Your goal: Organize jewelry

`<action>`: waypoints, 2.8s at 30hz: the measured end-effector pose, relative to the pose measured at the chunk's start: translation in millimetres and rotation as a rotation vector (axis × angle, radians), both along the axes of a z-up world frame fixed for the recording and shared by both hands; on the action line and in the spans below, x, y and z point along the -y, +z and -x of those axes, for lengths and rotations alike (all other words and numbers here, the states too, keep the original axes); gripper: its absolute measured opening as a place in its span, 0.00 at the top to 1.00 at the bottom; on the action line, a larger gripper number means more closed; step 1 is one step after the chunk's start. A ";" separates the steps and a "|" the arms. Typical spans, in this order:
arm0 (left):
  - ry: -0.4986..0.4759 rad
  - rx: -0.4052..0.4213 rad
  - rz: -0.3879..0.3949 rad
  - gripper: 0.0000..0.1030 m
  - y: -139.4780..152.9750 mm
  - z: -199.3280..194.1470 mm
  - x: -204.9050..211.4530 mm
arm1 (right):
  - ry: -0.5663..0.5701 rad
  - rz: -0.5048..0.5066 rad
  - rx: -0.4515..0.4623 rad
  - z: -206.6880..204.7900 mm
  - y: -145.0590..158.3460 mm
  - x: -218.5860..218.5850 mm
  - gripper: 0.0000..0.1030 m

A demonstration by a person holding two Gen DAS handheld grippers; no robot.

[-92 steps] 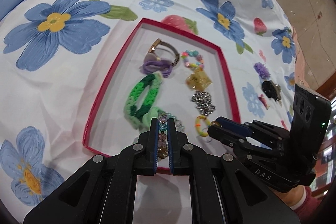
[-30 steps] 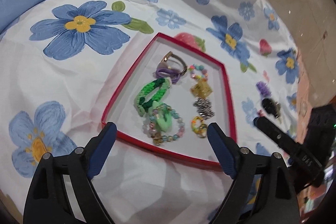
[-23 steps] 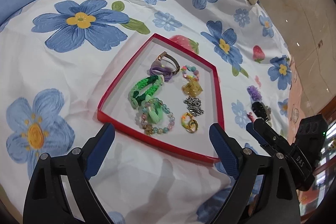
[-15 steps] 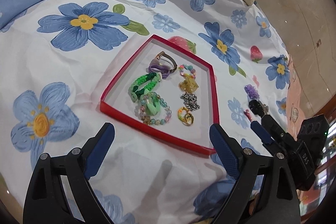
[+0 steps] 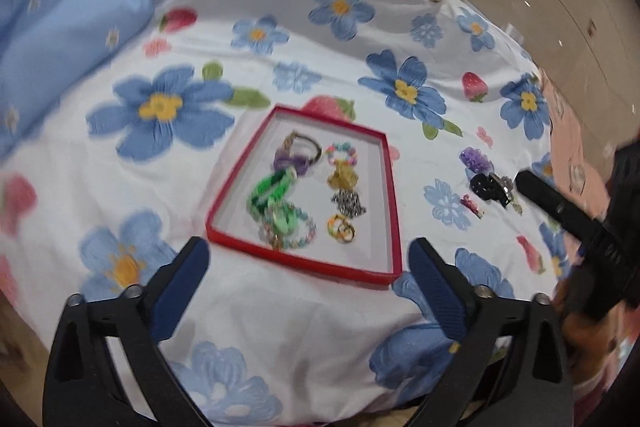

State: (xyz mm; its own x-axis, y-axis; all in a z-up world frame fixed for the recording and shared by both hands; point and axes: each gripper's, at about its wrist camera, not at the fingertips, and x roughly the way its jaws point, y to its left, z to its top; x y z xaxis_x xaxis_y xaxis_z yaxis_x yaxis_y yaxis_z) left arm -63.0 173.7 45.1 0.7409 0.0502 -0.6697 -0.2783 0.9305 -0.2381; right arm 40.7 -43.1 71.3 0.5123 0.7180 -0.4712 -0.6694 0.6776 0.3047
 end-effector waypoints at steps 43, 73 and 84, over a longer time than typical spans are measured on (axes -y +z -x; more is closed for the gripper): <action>0.141 -0.069 -0.251 0.00 -68.6 13.8 8.8 | 0.006 0.170 0.002 28.9 -94.4 -27.8 0.00; 0.138 -0.071 -0.254 0.00 -67.8 15.8 14.7 | 0.019 0.143 0.004 30.5 -85.2 -27.4 0.00; 0.140 -0.068 -0.255 0.00 -65.8 16.2 14.6 | 0.028 0.141 0.002 31.0 -84.7 -28.9 0.00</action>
State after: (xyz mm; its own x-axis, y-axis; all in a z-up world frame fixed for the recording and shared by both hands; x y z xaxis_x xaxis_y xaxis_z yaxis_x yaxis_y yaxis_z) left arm -79.1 159.0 -20.7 0.6691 0.3215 -0.6701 -0.4153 0.9094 0.0217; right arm 9.7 -14.2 -13.4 0.4936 0.6591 -0.5675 -0.6892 0.6943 0.2069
